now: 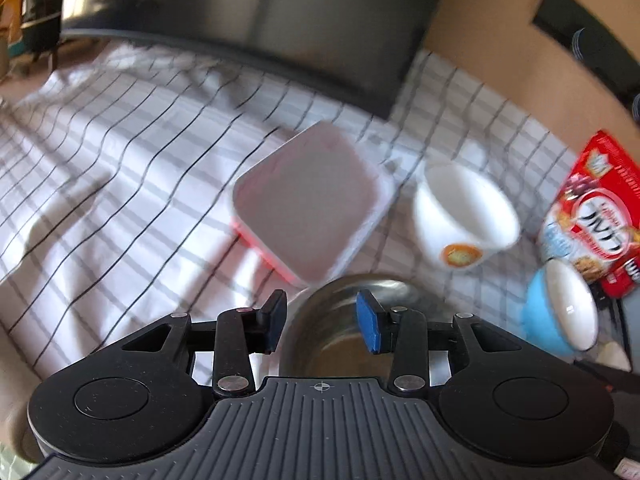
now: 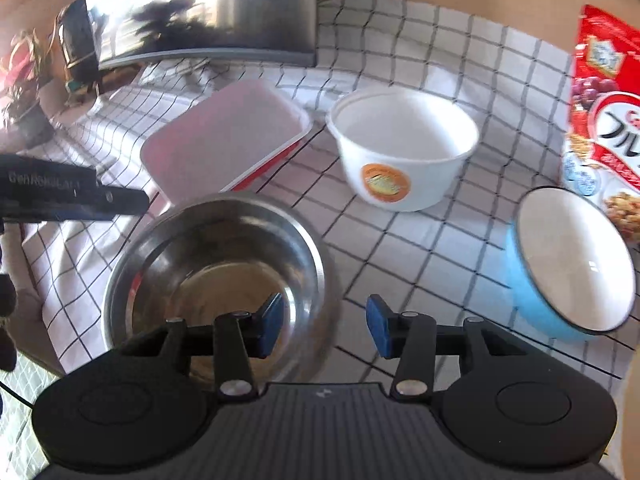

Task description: Organize plates and bowls

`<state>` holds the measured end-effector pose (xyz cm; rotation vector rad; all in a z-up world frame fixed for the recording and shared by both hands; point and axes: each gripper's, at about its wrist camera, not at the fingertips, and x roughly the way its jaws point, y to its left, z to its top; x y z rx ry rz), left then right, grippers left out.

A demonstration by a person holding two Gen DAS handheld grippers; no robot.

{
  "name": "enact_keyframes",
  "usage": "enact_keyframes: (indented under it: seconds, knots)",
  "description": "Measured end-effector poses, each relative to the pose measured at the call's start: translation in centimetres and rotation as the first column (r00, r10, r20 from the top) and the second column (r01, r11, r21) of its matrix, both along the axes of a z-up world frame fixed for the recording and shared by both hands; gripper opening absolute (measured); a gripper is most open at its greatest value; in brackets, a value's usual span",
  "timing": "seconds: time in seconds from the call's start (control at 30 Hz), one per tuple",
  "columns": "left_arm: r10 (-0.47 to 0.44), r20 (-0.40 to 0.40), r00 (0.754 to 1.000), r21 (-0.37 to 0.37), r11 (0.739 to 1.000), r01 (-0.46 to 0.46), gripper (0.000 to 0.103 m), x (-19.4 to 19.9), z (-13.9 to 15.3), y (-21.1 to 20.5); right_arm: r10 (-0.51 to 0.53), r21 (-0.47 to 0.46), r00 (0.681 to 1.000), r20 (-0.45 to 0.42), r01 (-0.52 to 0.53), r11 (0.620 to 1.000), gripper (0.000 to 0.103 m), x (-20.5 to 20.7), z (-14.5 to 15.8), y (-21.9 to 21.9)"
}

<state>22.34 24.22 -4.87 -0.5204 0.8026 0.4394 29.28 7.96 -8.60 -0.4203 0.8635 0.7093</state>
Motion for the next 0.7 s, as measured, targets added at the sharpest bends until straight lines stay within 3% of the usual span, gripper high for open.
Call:
enact_keyframes:
  seconds: [0.17,0.37,0.47,0.6,0.7]
  knots:
    - [-0.114,0.05,0.992,-0.024,0.993,0.115,0.042,2.8,1.4,-3.7,-0.07,0.028,0.997,0.037,0.069,0.997,0.046,0.4,1.8,-3.8]
    - [-0.324,0.041,0.945,-0.121,0.937,0.327,0.042,7.6,0.6,-11.0,-0.223,0.067,0.97,0.098,0.217,0.974,0.05,1.7,4.1,-11.0]
    - [-0.423,0.032,0.906,-0.186,0.888,0.421,0.042,9.7,-0.5,-15.3,-0.333,0.081,0.931,0.152,0.324,0.943,0.058,2.5,5.2,-15.9]
    - [-0.522,0.031,0.852,-0.248,0.822,0.513,0.042,11.8,-1.9,-20.8,-0.469,0.066,0.844,0.259,0.469,0.881,0.072,3.5,5.7,-22.5]
    - [-0.556,0.016,0.831,-0.256,0.801,0.541,0.042,13.5,-3.1,-24.0,-0.537,0.056,0.794,0.285,0.545,0.836,0.072,4.4,5.5,-26.7]
